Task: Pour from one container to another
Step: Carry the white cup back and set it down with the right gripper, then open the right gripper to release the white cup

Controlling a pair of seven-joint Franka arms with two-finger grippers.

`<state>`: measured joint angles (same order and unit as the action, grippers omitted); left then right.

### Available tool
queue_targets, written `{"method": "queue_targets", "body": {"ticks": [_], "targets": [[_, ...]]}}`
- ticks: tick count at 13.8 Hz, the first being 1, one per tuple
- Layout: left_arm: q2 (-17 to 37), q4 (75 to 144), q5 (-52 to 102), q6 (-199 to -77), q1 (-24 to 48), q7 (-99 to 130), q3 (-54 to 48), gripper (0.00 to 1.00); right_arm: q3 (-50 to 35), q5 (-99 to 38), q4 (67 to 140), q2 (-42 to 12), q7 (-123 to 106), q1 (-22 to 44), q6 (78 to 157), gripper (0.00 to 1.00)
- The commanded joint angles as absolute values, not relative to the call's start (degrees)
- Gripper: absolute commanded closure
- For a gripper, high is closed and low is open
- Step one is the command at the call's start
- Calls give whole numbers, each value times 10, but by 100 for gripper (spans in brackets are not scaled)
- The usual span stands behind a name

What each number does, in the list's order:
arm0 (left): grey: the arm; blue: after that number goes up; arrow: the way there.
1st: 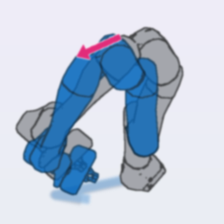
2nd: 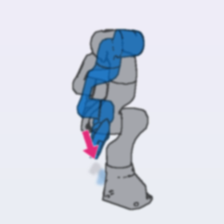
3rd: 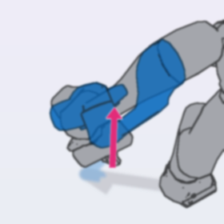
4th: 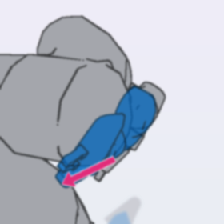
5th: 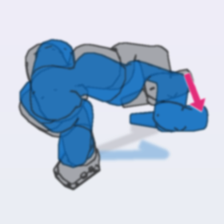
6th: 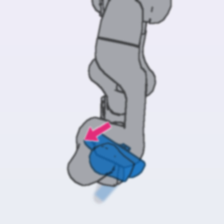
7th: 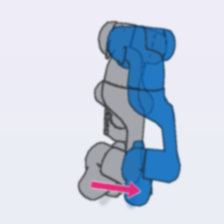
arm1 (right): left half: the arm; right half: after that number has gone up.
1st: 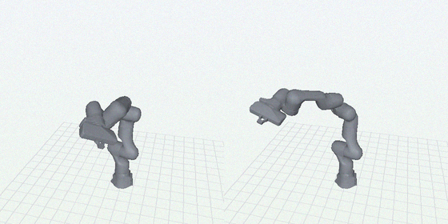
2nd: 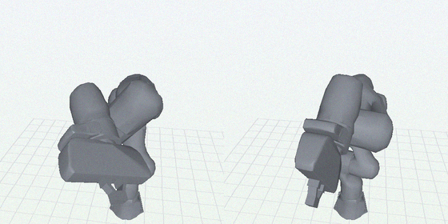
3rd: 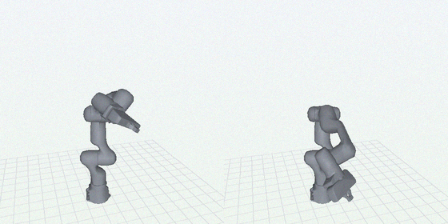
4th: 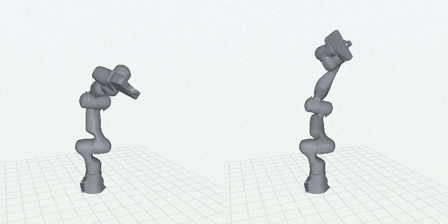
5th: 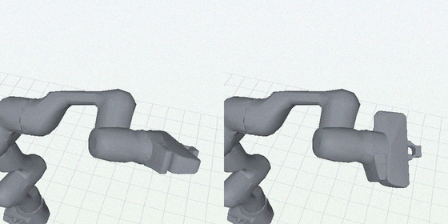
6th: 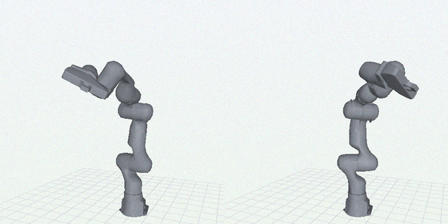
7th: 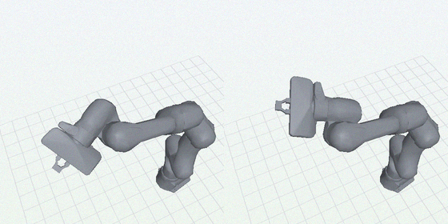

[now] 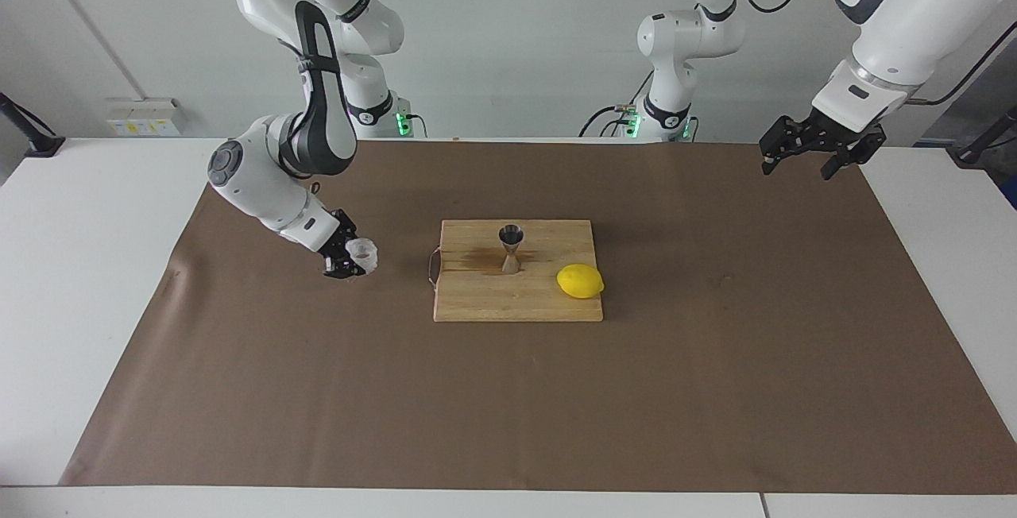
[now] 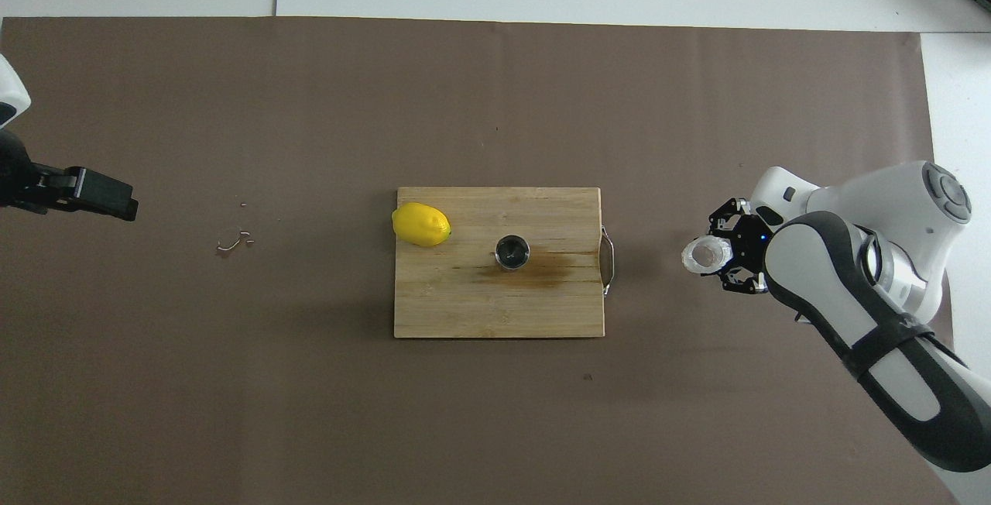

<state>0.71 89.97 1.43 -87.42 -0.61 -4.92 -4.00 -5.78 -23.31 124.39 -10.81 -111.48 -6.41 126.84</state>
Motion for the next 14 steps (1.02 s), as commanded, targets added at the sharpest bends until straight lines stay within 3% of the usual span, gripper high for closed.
{"method": "queue_targets", "body": {"ticks": [1,4,5,6,7,8,14], "targets": [[3,909,21,-881,-9,-52,-40,0,-67,-250,1247,-125,-1162,-85,1289,100],[4,909,21,-881,-9,-52,-40,0,-67,-250,1248,-130,-1172,-97,1288,98],[4,909,21,-881,-9,-52,-40,0,-66,-250,1248,-130,-1171,-97,1286,88],[4,909,21,-881,-9,-52,-40,0,-66,-250,1248,-129,-1165,-97,1280,53],[4,909,21,-880,-9,-52,-40,0,-65,-250,1248,-129,-1165,-97,1276,5],[4,908,21,-880,-9,-52,-40,0,-65,-250,1248,-127,-1165,-98,1272,0],[4,907,21,-881,-8,-54,-40,0,-62,-245,1242,-52,-1103,-133,1241,0]]}}
